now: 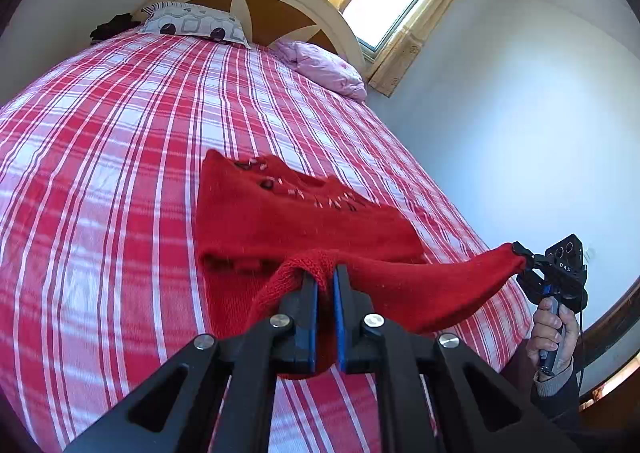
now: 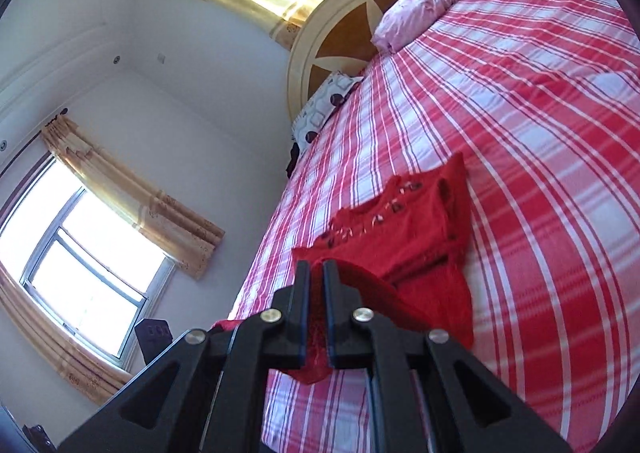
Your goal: Fold small clothes
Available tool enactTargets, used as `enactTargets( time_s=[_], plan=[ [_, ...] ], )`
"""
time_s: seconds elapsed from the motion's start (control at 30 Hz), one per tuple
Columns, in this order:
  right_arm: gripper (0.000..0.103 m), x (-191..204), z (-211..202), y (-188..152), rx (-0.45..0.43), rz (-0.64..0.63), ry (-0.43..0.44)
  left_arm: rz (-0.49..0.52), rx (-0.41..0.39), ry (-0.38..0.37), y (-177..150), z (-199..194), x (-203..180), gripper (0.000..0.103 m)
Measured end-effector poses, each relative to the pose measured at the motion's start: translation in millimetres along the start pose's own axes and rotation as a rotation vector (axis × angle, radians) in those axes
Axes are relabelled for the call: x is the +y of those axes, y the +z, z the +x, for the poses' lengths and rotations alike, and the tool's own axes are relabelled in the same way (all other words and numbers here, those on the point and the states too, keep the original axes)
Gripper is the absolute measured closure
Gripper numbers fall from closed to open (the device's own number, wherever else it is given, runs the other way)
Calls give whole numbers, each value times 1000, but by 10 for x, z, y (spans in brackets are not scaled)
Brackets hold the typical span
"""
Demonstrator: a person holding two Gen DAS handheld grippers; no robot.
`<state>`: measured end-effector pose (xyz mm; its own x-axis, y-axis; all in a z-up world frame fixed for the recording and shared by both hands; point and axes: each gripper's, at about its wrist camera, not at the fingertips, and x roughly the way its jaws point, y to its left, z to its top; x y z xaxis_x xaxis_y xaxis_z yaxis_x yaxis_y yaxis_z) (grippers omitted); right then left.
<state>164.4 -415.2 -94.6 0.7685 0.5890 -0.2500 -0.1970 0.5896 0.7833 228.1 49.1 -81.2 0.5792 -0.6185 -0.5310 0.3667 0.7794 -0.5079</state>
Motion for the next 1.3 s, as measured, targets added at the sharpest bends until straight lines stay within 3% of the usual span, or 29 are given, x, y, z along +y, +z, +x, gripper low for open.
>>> enactTargets(
  time_s=[0.27,0.43,0.6,0.73,0.8,0.83,0.87,0.9,0.93,1.0,1.03,1.1,1.17,1.3],
  plan=[
    [94,-83,483,526,12,3,-40,-78,33,-16,505,474,308,96],
    [94,-358,1022,819,57,52,-100,-160,88,-5,807,1025,625,96],
    [94,-742,1548,969,111,91,-159,-263,129,34,911,1424,1025,96],
    [88,-1120,1761,1089,107,147,-226,-369,182,12,945,1590,1286,94],
    [80,-1223,1782,1124,109,148,-229,-420,195,-18,960,1592,1388,93],
    [70,-1216,1767,1133,105,136,-244,-434,182,-26,984,1568,1433,92],
    [58,-1208,1744,1144,98,121,-255,-439,156,-14,1004,1526,1469,90],
    [55,-1210,1689,1152,86,118,-255,-446,135,14,1032,1487,1516,81],
    [54,-1211,1652,1154,78,121,-255,-470,119,33,1055,1444,1582,64],
    [54,-1139,1552,1131,67,89,-273,-537,70,29,1042,1308,1701,51],
    [54,-1076,1529,1107,68,61,-277,-553,44,20,1014,1224,1723,51],
    [54,-863,1467,1014,88,-22,-286,-510,47,35,955,1114,1668,51],
    [52,-591,1397,863,125,-129,-297,-402,70,95,861,1024,1495,51],
    [53,-148,1510,417,307,-322,-310,-128,93,208,635,865,1066,51]
  ],
)
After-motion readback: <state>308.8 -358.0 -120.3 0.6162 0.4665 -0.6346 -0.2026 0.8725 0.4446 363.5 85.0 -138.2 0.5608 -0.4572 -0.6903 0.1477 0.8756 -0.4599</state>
